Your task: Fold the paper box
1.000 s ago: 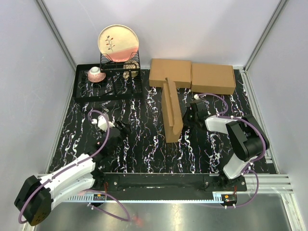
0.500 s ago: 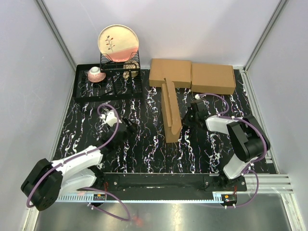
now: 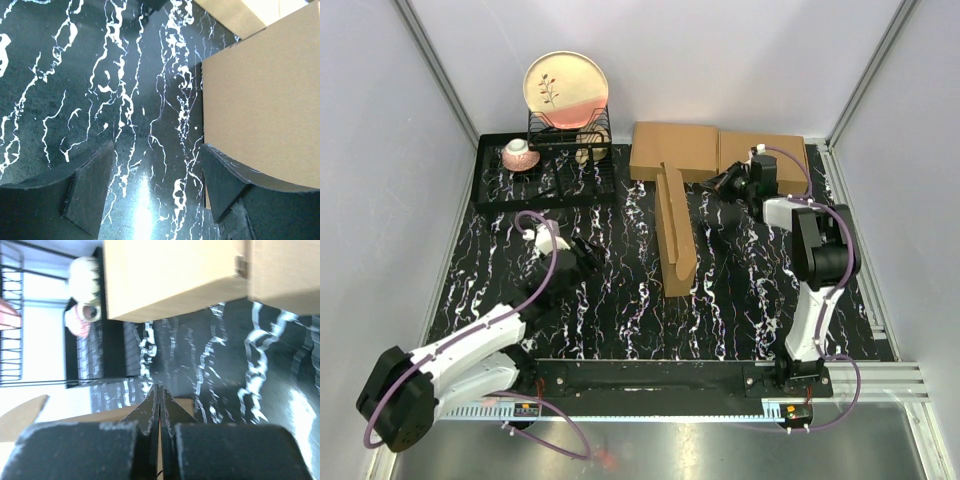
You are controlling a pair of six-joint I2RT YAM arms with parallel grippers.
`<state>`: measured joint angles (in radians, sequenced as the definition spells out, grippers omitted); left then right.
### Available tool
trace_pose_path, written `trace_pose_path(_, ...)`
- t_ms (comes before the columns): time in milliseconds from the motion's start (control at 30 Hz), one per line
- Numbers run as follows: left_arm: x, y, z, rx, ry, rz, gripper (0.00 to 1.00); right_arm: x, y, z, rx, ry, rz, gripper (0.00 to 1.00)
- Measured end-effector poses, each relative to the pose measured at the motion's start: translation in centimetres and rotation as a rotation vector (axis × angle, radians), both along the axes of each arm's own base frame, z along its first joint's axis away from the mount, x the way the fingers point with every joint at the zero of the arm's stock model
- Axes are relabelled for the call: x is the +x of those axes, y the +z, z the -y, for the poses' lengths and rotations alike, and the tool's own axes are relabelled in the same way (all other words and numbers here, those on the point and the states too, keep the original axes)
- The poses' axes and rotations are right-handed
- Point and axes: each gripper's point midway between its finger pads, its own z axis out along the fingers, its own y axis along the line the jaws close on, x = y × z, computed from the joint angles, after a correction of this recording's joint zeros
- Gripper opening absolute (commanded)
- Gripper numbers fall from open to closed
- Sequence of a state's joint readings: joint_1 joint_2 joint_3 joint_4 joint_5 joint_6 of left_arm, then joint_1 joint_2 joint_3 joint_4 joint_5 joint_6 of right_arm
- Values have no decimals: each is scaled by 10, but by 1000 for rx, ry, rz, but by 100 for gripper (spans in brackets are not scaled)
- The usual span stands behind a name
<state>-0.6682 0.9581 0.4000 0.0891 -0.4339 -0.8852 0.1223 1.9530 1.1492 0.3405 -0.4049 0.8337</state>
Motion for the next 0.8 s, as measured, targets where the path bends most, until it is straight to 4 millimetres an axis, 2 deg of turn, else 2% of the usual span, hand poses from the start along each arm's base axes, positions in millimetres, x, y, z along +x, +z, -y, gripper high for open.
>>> trace_pose_path(167,-5,22,-9,-12,3,50,74,28,-2,-28,160,120,11,0)
trace_pose_path(333,-11,35,-20,-15,16,83,74,36,-13,-45,215,221,-15,0)
trace_pose_path(500,-12,38,-25,-12,24,90,74,43,-1,-61,240,321,12,0)
trace_pose_path(633,-13,31,-27,7,27,67,74,38,11,-82,257,428,42,0)
trace_pose_path(800,-14,28,-28,13,26,58,74,13,8,-117,273,565,21,0)
